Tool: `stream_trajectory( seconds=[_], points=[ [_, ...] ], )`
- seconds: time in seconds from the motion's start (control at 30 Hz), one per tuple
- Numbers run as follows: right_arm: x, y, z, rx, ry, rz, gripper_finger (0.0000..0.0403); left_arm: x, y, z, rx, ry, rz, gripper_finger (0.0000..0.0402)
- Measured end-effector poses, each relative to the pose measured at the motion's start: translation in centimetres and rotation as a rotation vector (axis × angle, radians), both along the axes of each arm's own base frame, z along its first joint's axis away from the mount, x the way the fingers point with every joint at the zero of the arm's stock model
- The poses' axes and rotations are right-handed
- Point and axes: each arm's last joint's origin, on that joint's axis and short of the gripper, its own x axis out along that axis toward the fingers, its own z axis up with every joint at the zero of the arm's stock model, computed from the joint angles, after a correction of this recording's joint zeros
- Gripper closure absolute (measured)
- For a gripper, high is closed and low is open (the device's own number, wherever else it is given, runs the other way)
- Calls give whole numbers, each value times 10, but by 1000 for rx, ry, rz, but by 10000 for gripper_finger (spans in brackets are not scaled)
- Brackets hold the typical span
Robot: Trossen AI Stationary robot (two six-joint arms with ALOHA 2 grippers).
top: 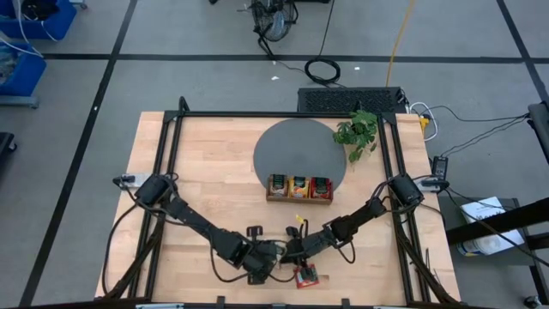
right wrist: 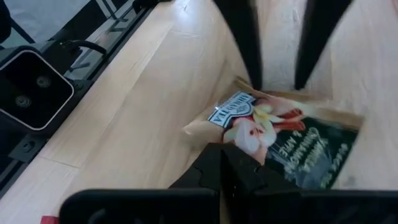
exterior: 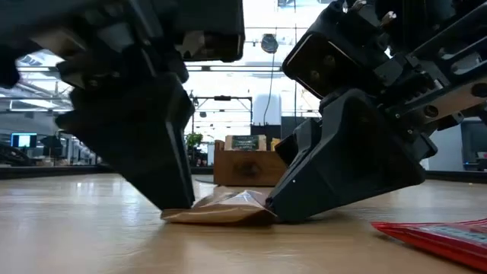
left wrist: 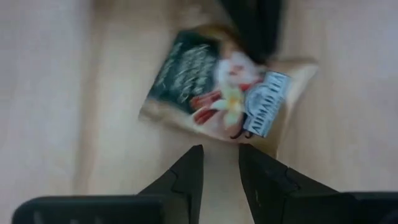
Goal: Pick & Place Tea
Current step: Put the brown tea bag into the left wooden organizer
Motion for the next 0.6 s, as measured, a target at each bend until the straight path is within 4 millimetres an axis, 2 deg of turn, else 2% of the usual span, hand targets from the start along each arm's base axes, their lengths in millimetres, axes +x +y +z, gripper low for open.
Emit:
stream_trajectory(
  seconds=[0.2,0.6],
  points=[
    [0,1,4,-66,-47,13,403,2,4,-1,0,3,15,296],
    [-14,4,28,-222,-7,-85,403,-8,-10,3,-31,17,-23,296]
  ],
)
